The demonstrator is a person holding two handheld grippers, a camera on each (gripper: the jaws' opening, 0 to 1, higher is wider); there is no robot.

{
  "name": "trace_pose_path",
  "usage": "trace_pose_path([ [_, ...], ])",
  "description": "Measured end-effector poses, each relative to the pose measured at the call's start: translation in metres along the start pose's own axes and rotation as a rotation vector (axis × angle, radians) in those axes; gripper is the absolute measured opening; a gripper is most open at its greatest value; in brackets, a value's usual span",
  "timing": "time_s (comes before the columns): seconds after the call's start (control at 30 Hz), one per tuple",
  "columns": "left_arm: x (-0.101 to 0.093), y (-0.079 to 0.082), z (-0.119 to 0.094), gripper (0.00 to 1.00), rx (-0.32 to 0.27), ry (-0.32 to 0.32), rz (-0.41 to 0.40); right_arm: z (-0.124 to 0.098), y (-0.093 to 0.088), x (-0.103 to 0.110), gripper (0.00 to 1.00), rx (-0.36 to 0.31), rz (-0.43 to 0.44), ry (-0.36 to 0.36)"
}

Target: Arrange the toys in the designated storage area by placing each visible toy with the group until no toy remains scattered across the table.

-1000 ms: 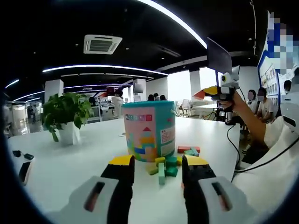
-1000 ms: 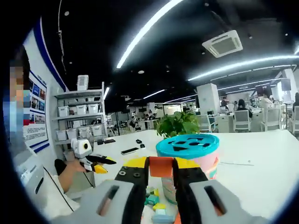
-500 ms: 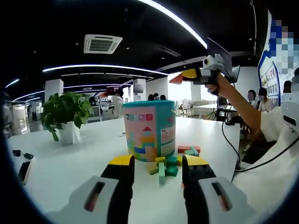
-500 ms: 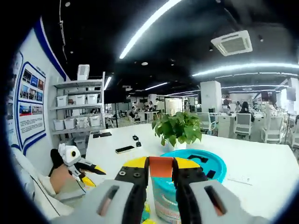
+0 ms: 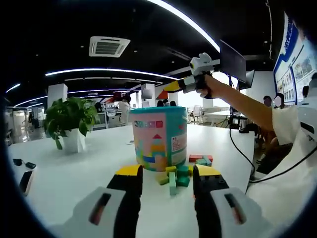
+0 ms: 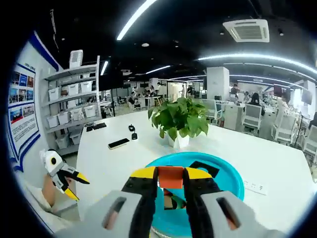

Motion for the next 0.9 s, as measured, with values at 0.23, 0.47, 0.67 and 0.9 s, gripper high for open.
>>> trace_pose_path([
  [0.23, -0.001, 0.000, 0.000, 0.41, 0.004, 0.000, -0.003, 0.011, -0.002, -0.007, 0.20, 0.050, -0.005, -0.019],
  [0.47, -0.002, 0.001, 0.003, 0.41, 0.004, -0.009, -0.002, 0.026, -0.004, -0.006, 0.20, 0.110, -0.041, -0.032],
  [0.67, -0.001, -0.001, 0.003, 0.41, 0.009, -0.007, -0.006, 0.041, -0.004, 0.001, 0.20, 0.186, -0.118, -0.020],
  [0.9, -0.001, -0.001, 0.001, 0.41, 0.005, -0.008, -0.005, 0.051, 0.000, 0.005, 0.21, 0.188, -0.188, -0.037],
])
Point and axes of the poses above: the point that each gripper's makers call its tool centre point, and the gripper's own axes: z roughly forward along the fingers, x roughly to its left, y roughly out of its top, the point moved 10 cm from there along -z, roughly backward along the fingers, and after that the axes turned 4 degrees about -y, right-handed, at the moved point
